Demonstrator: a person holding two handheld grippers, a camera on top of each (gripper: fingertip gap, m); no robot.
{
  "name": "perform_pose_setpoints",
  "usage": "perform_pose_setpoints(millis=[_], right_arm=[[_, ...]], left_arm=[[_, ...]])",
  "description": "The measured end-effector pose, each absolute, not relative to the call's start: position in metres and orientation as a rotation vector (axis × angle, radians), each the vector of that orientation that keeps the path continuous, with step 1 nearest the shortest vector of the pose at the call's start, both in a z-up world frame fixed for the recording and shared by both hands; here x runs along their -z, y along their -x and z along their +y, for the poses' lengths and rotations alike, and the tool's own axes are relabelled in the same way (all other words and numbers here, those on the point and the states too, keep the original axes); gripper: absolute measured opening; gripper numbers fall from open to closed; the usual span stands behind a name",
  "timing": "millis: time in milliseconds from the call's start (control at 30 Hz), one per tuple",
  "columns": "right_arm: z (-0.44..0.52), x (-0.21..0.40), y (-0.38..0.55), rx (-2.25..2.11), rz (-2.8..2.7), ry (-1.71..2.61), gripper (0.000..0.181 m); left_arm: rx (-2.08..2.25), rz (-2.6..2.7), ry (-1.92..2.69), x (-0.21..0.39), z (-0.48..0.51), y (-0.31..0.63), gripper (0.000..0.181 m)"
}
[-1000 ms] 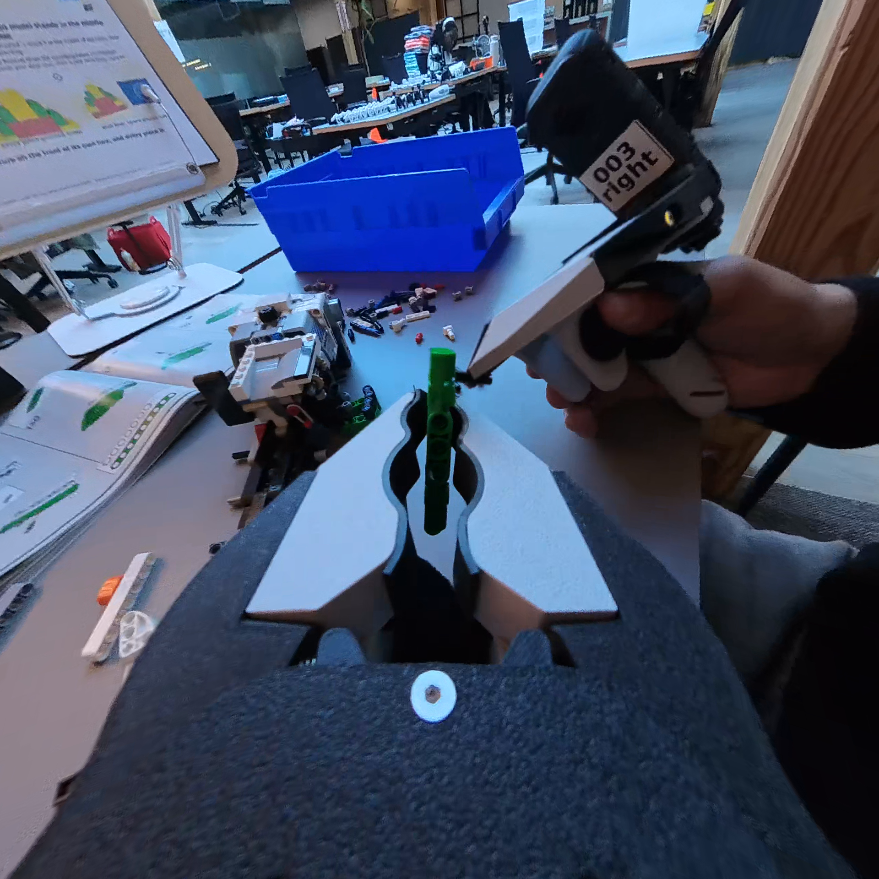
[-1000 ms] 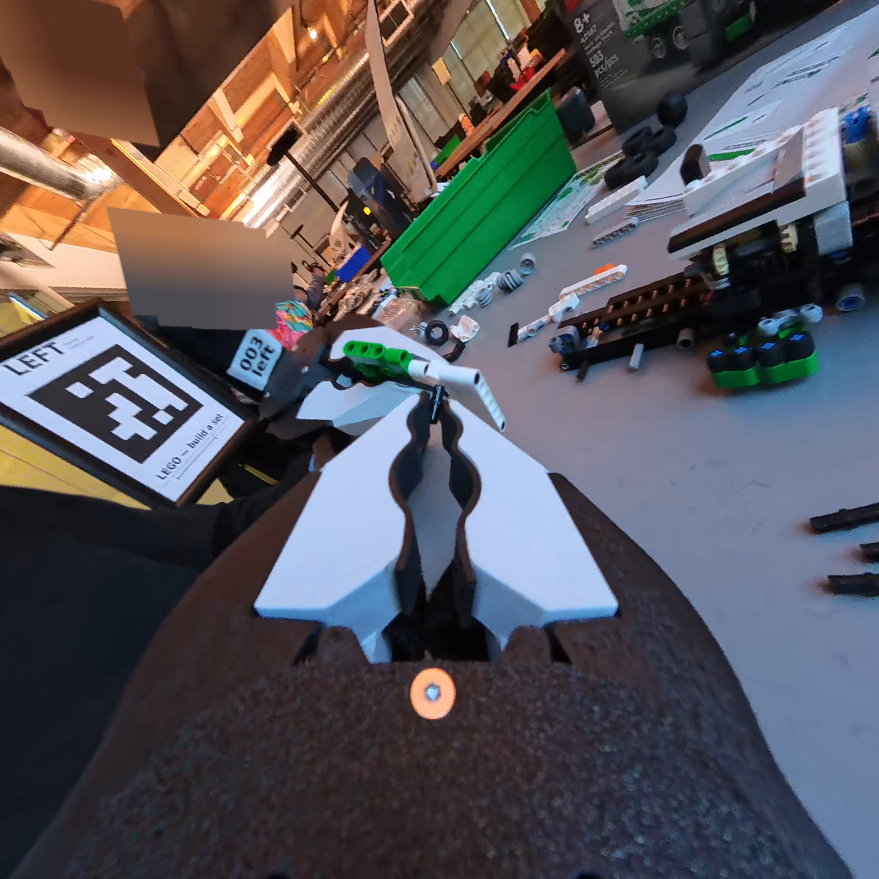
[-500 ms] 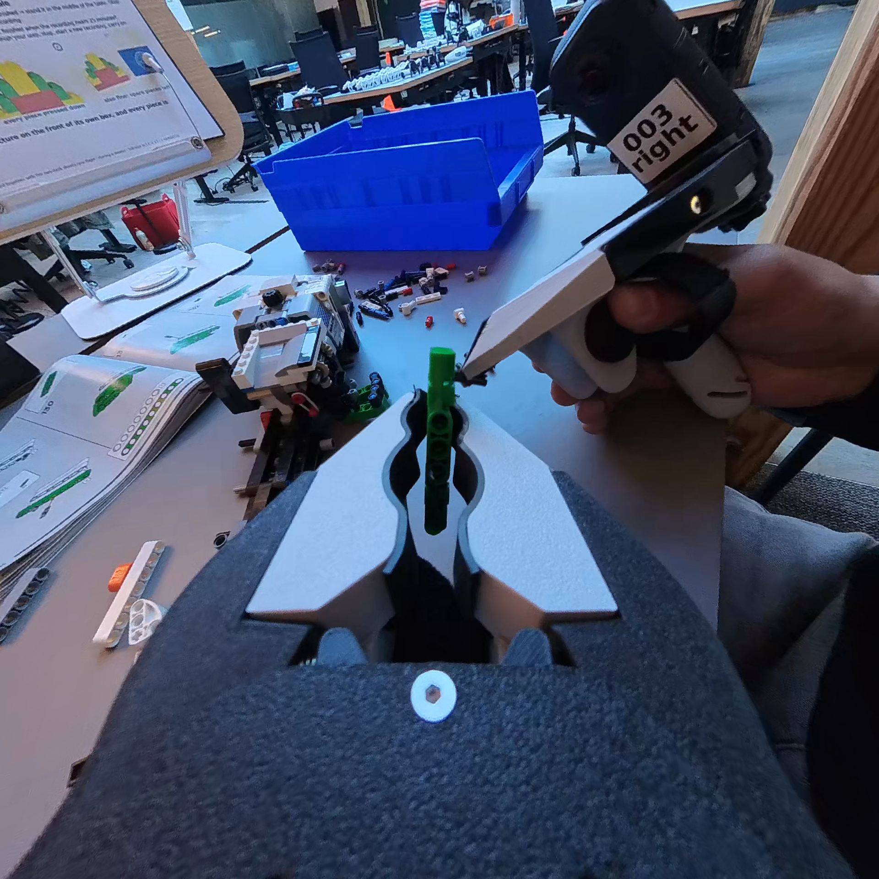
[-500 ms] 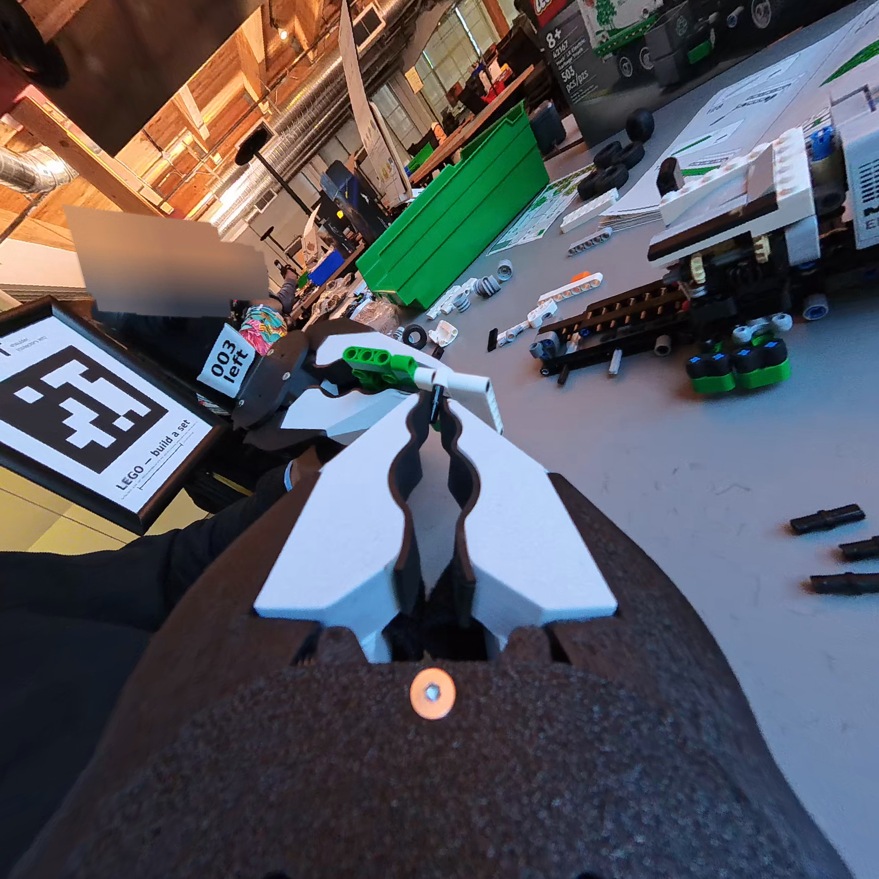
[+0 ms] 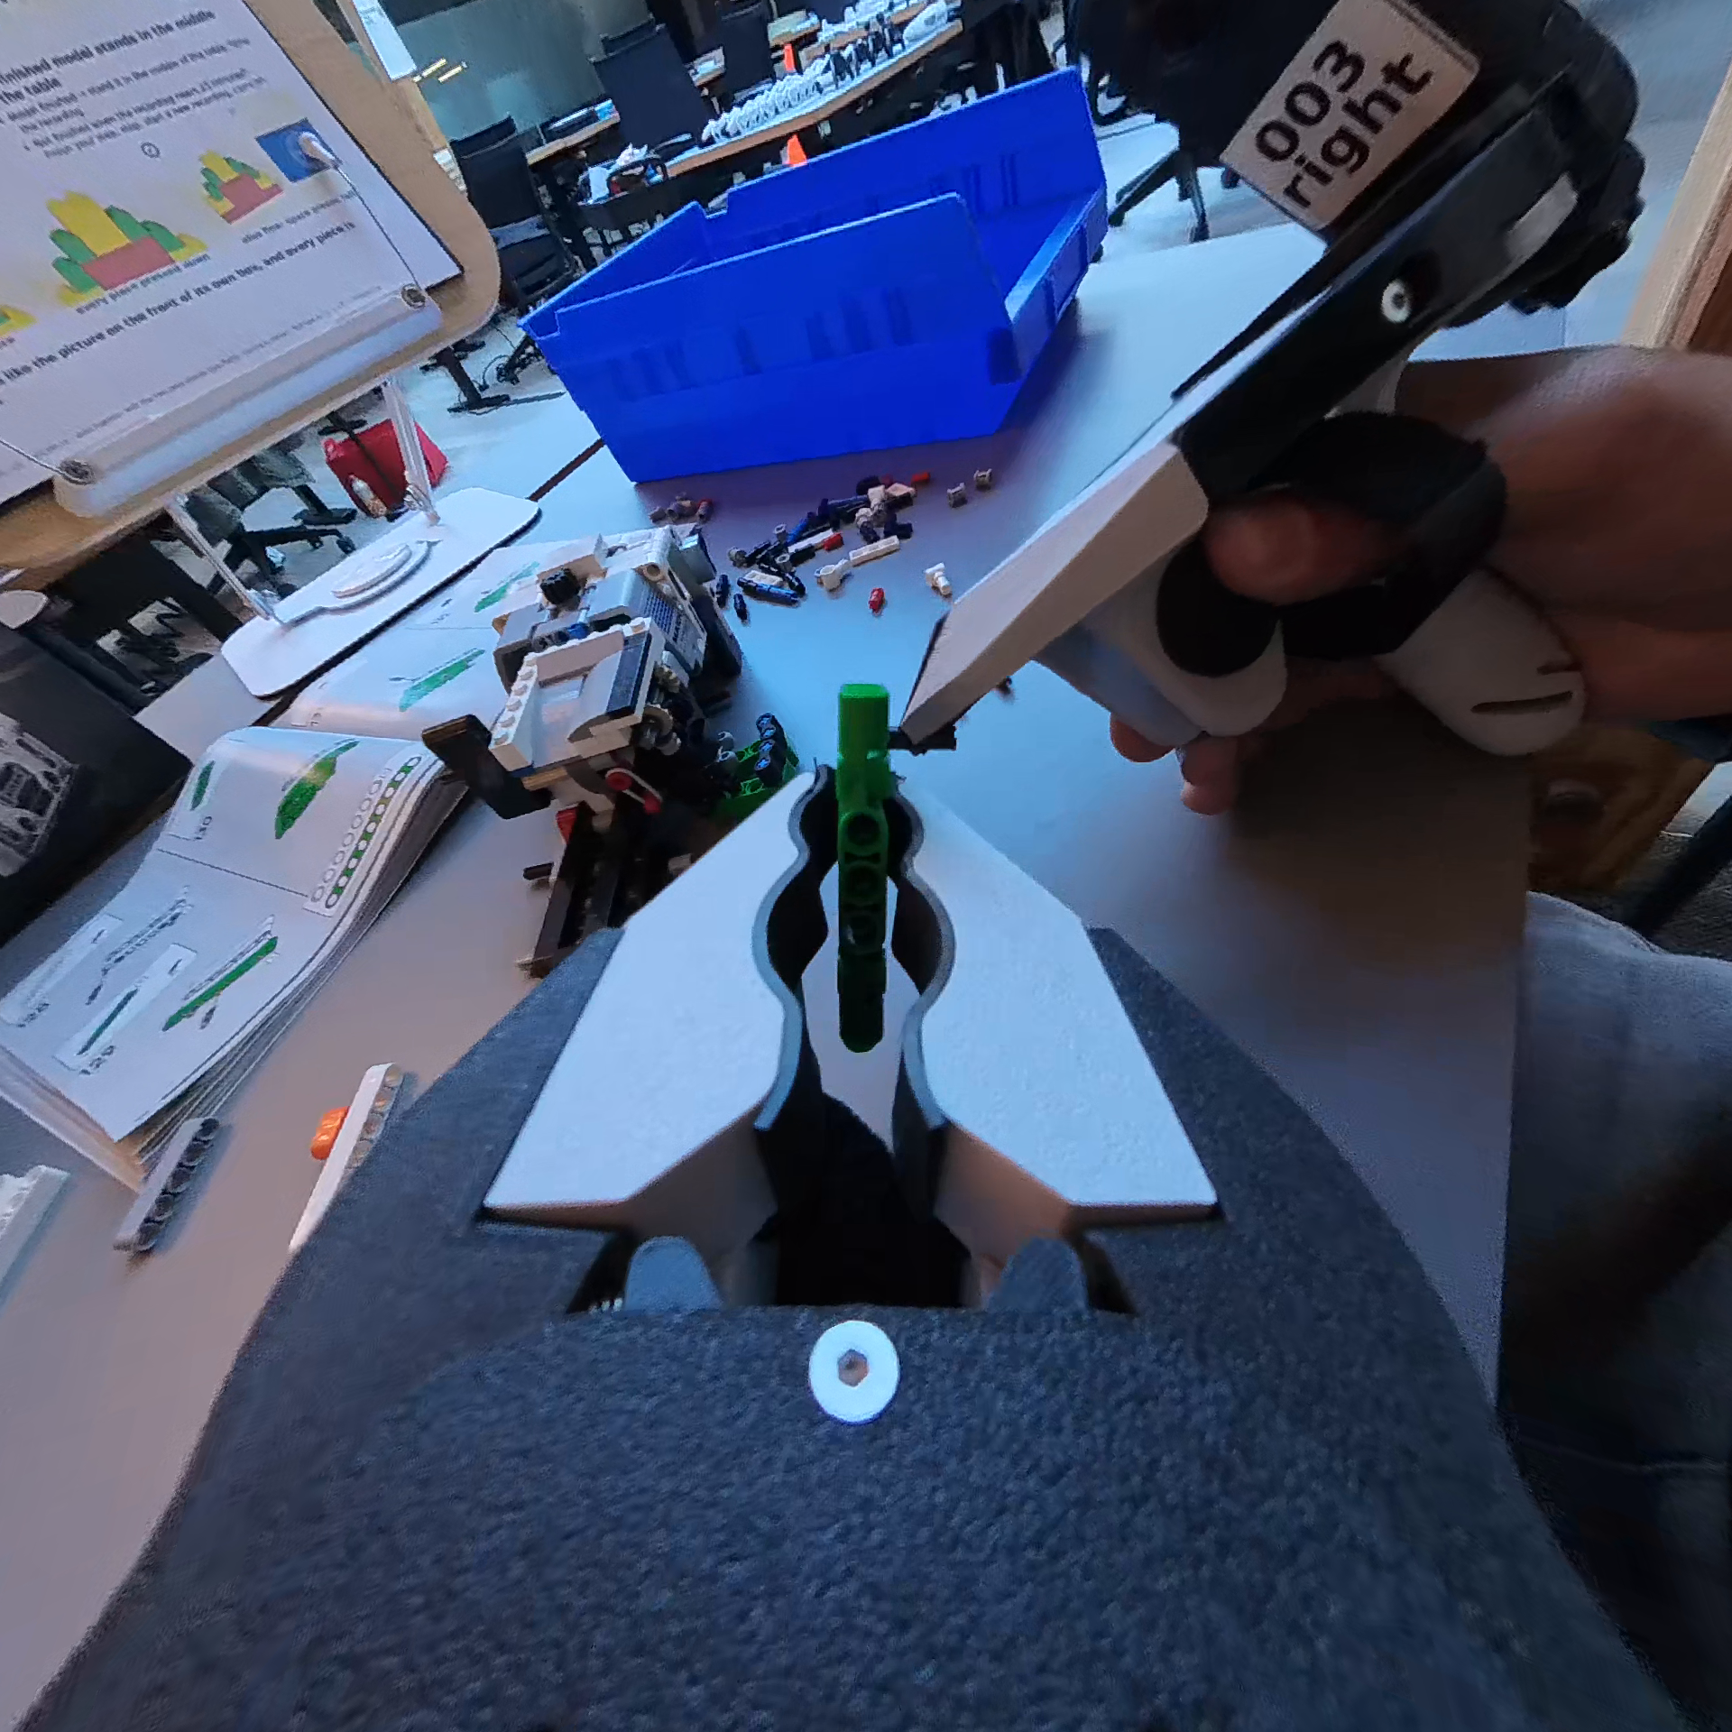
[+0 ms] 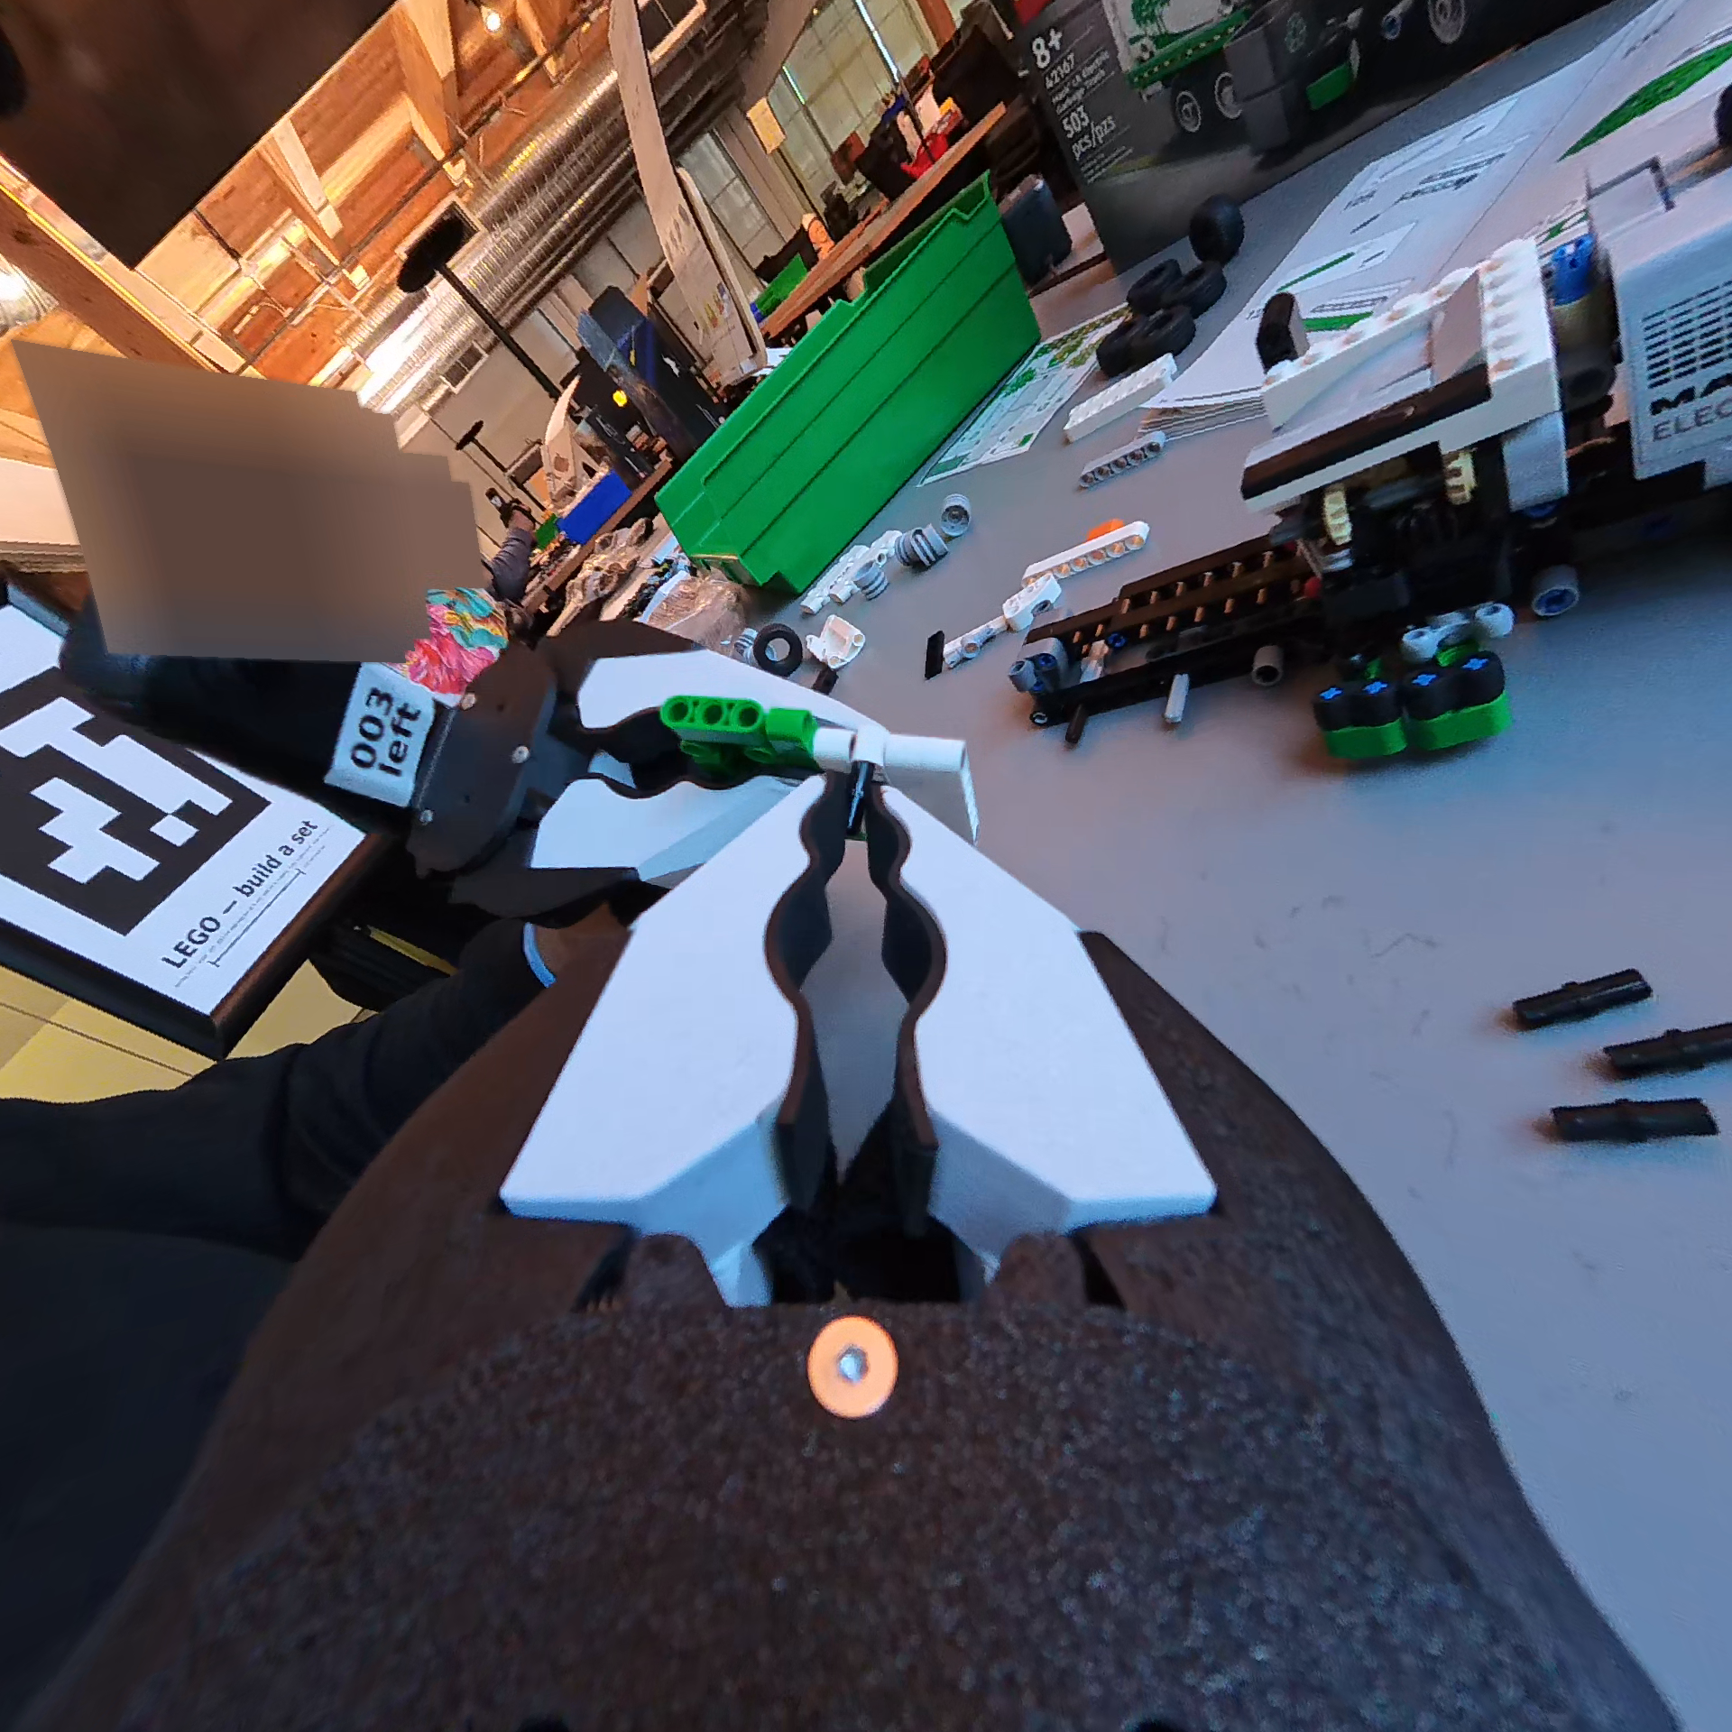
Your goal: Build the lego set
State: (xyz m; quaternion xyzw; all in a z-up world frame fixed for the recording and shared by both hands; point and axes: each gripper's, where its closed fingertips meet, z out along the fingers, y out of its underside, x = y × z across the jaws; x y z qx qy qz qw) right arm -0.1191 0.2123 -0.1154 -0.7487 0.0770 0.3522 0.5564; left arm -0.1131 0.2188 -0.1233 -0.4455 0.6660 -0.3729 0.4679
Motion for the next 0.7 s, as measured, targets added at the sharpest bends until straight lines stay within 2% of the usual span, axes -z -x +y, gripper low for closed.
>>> perform_pose_setpoints(millis=[433, 700], right_arm=[[0.214, 0.124, 0.116, -0.695, 0.162, 1.831, 0.003], [0.178, 0.174, 0.128, -0.313, -0.411, 2.266, 0.003]], left_arm=[[0.833, 1.653, 1.116, 0.131, 0.224, 0.110, 0.006], [0.859, 1.603, 1.141, 0.125, 0.232, 0.111, 0.006]])
